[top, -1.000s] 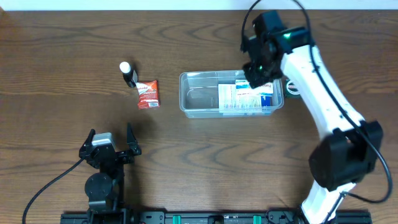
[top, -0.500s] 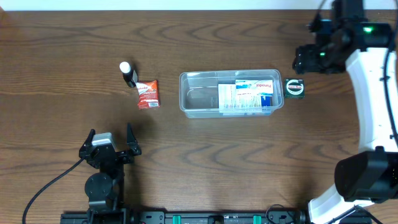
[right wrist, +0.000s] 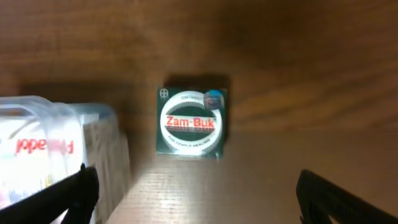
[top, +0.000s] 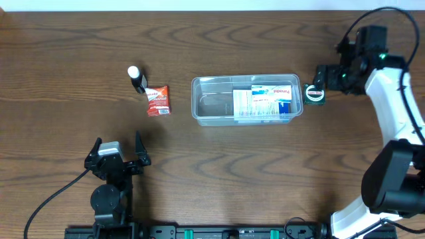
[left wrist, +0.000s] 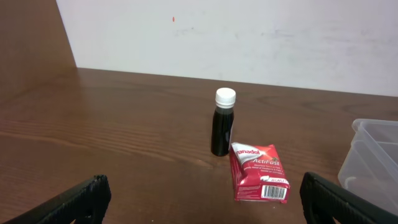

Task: Pack container
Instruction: 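Open the right gripper, withdraw, and move to the green Zam-Buk tin, then grasp the green Zam-Buk tin with the right gripper and lift it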

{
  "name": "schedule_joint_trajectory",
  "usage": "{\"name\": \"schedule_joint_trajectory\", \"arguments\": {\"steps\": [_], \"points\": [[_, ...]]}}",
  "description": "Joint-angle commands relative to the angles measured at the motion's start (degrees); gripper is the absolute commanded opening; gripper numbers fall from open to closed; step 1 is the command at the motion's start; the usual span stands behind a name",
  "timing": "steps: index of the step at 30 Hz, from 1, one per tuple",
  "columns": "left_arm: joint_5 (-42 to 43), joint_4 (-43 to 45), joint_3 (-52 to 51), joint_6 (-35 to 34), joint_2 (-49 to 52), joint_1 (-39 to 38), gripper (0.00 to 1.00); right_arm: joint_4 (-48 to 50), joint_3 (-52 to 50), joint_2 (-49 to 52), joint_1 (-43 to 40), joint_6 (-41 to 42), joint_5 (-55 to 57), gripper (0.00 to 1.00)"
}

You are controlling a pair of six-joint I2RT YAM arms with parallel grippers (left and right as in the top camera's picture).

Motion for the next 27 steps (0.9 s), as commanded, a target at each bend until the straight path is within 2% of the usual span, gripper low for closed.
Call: {"name": "schedule_joint_trajectory", "arguments": {"steps": [1, 14, 23, 27], "points": [[-0.33, -1.11, -1.73, 1.01, -0.37, -0.24, 0.98, 5.31, -4.44, 0.09, 1.55, 0.37, -0.24, 0.99], [-0.33, -1.11, -1.73, 1.01, -0.37, -0.24, 0.98, 22.47, -14.91, 2.16, 2.38, 3.80, 3.19, 0.97], [-0.33, -1.11, -1.73, 1.01, -0.37, -0.24, 0.98, 26.67, -14.99, 6.56, 3.19, 5.68, 3.21, 0.94], [-0.33, -1.11, -1.73, 1.01, -0.37, -0.24, 0.98, 27.45, -14.99, 8.35, 3.76, 5.75, 3.58, 0.89]]}}
